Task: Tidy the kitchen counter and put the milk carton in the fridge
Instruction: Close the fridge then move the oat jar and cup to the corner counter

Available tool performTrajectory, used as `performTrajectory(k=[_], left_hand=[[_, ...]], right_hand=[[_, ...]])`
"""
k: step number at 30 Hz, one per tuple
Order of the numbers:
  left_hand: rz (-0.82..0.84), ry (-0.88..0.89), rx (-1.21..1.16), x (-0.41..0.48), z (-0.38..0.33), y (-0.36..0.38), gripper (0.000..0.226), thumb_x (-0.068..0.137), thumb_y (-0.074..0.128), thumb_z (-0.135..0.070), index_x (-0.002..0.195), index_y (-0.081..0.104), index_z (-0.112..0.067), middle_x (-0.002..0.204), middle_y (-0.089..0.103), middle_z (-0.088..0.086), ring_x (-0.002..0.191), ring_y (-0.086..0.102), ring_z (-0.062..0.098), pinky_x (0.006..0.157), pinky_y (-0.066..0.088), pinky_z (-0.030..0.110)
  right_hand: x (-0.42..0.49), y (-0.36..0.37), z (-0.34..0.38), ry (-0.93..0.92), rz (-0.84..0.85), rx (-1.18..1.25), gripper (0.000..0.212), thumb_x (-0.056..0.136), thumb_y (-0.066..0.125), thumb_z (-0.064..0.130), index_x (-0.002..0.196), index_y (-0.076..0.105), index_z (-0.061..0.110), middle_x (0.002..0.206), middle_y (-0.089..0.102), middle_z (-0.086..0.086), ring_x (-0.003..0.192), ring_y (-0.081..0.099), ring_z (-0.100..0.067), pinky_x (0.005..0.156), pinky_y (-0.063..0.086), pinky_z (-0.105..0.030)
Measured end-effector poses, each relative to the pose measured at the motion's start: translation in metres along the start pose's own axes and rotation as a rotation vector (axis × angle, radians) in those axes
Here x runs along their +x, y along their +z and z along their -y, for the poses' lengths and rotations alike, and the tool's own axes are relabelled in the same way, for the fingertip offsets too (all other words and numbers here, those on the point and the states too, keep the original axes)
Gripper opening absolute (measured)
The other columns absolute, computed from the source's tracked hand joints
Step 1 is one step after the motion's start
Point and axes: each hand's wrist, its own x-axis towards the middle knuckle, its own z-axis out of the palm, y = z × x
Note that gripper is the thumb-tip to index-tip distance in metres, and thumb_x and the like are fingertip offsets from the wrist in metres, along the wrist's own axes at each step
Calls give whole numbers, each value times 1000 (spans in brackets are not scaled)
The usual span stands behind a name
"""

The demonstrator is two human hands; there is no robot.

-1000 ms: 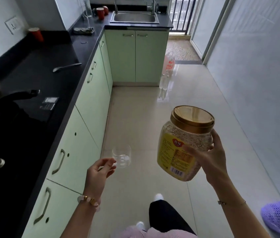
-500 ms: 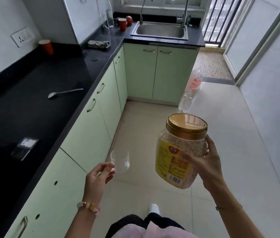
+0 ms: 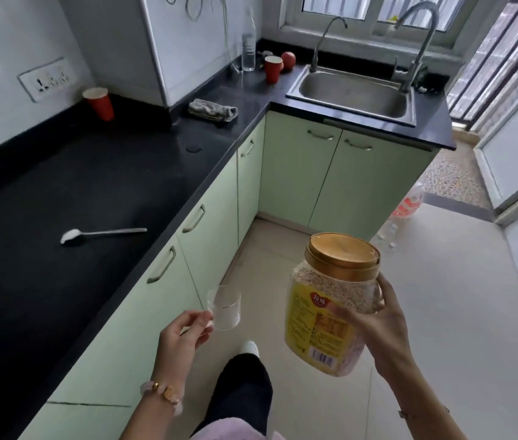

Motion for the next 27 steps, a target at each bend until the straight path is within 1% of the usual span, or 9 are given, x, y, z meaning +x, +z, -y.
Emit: performTrajectory(k=[3, 5, 7, 9, 11, 14, 17, 22, 27], left_hand=[[-19, 28, -25, 62, -40, 18, 14, 84, 61, -16, 78, 67, -5, 80, 64, 11, 81, 61, 20, 82, 52, 30], [-24, 57, -27, 99, -67, 26, 14, 84, 62, -17, 78, 68, -6, 80, 65, 9, 81, 61, 20, 80, 52, 28], [-33, 83, -28, 134, -90, 31, 14, 81, 63, -21, 75, 69, -10, 79, 66, 6, 81, 63, 18, 75, 54, 22], [-53, 111, -20, 162, -108, 32, 18, 78, 64, -26, 77, 69, -9, 82, 67, 9, 81, 63, 16, 69, 56, 16], [-93, 126, -30, 186, -122, 30, 18, 82, 62, -23, 80, 68, -7, 83, 67, 15, 81, 63, 18, 67, 55, 12], [-200, 136, -71, 217, -134, 26, 17, 86, 59, -17, 79, 67, -4, 80, 65, 14, 78, 60, 19, 69, 56, 17], [-304, 117, -104, 238, -138, 21, 17, 87, 57, -13, 81, 66, 0, 80, 65, 12, 79, 59, 18, 78, 52, 26], [-514, 134, -136, 287, -153, 11, 17, 87, 58, -11, 80, 66, 3, 82, 65, 14, 79, 60, 20, 69, 57, 17], [-729, 152, -201, 333, -188, 7, 17, 86, 58, -14, 84, 68, -1, 88, 68, 16, 88, 64, 26, 75, 56, 26]], right_hand=[[76, 28, 21, -28, 39, 11, 105, 33, 85, 39, 130, 47, 28, 111, 66, 0, 98, 67, -17, 63, 58, -20], [121, 45, 37, -53, 65, 24, 98, 34, 85, 37, 126, 49, 32, 112, 65, -2, 97, 67, -14, 63, 57, -18], [164, 62, 52, -62, 78, 37, 102, 33, 88, 40, 127, 48, 33, 119, 61, -6, 102, 65, -17, 65, 58, -19], [202, 80, 63, -64, 108, 40, 113, 29, 90, 51, 131, 45, 34, 127, 55, -9, 109, 62, -22, 73, 60, -30], [236, 101, 74, -66, 154, 34, 118, 26, 89, 57, 132, 43, 35, 128, 54, -9, 111, 61, -24, 82, 58, -44], [286, 137, 88, -63, 256, 42, 123, 21, 88, 58, 133, 43, 34, 126, 57, -7, 109, 62, -23, 86, 56, -49], [327, 173, 94, -45, 350, 55, 124, 20, 90, 55, 133, 44, 35, 127, 58, -5, 111, 62, -22, 91, 53, -50], [408, 247, 111, -32, 584, 81, 125, 21, 93, 49, 135, 43, 32, 128, 59, -6, 110, 64, -22, 90, 53, -51], [486, 329, 146, -58, 815, 83, 120, 26, 95, 44, 134, 44, 33, 127, 61, -3, 112, 63, -24, 92, 52, -53]])
